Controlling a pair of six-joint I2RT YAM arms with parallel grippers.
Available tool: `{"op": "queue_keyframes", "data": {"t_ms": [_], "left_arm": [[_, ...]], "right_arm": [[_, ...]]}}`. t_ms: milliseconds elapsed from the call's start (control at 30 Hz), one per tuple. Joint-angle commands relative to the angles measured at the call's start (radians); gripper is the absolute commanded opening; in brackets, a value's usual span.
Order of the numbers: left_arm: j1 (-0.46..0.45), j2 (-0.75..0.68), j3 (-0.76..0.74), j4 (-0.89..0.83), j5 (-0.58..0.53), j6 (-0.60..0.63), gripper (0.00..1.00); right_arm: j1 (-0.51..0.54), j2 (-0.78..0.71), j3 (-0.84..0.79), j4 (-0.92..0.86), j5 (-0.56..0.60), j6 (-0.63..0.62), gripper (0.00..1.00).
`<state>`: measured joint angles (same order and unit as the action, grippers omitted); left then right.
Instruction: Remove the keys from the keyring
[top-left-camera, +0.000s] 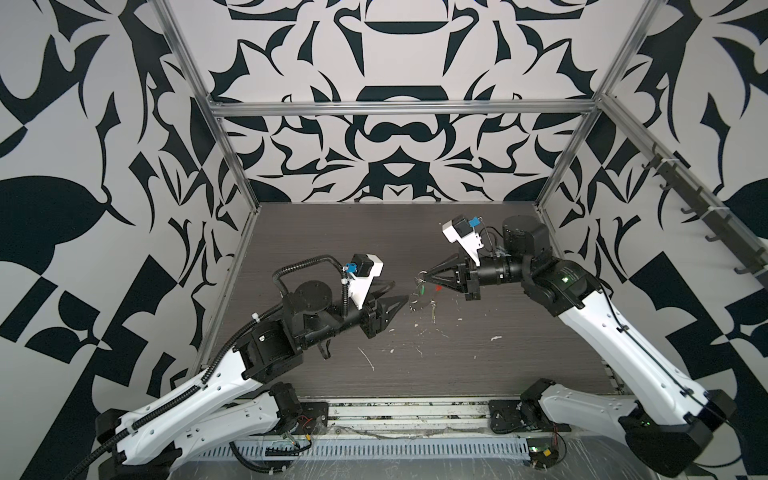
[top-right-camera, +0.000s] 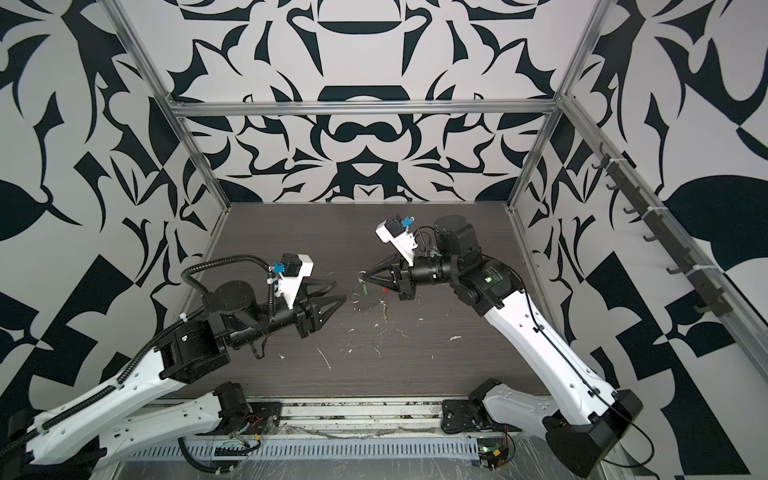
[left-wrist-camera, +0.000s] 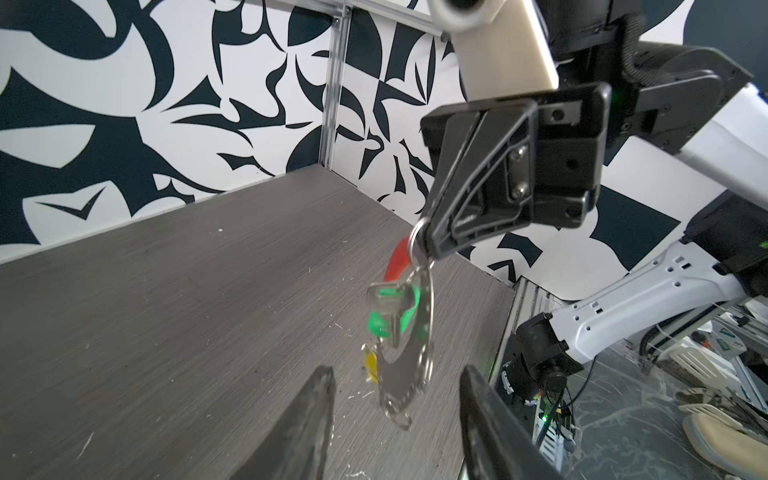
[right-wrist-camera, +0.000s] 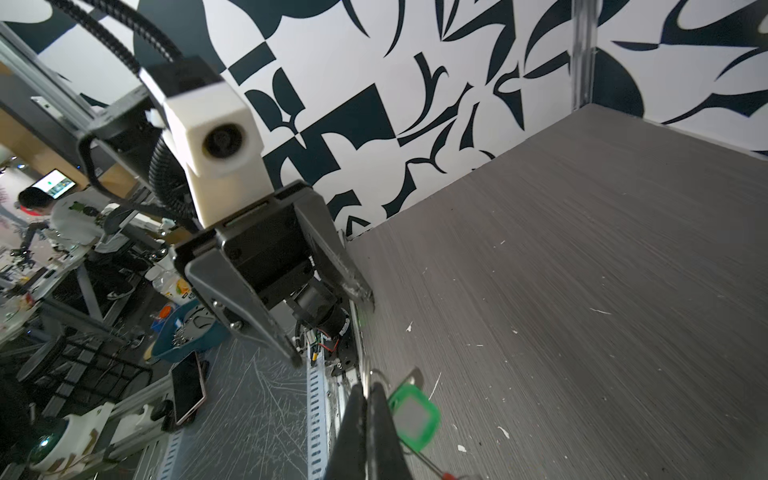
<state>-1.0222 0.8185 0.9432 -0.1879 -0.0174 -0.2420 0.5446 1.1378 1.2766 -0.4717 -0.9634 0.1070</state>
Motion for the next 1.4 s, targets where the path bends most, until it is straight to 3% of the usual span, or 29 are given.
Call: {"op": "queue_keyframes", "data": {"t_ms": [0, 300, 800, 1200, 1367], "left_arm": [[0.015, 0.011, 0.043, -0.005, 0.022, 0.044, 0.52], [0.033, 0.067, 0.053, 0.064, 0.183, 0.05, 0.53], [0.062, 0.061, 0.046, 0.088, 0.145, 0.053, 0.51], [0.063, 0.128, 0.067, 0.135, 0.293, 0.03, 0.51], [0.064, 0.125, 0.064, 0.143, 0.283, 0.03, 0.4]], "right_arm": [[-0.003, -0.003, 0.04, -0.006, -0.092, -0.064, 0.0], [-0.004, -0.01, 0.025, 0.01, -0.16, -0.059, 0.0], [-0.003, -0.024, 0.006, 0.04, -0.182, -0.031, 0.0], [-0.004, -0.015, -0.008, 0.089, -0.199, 0.003, 0.0], [-0.003, -0.013, -0.019, 0.108, -0.21, 0.016, 0.0]]}}
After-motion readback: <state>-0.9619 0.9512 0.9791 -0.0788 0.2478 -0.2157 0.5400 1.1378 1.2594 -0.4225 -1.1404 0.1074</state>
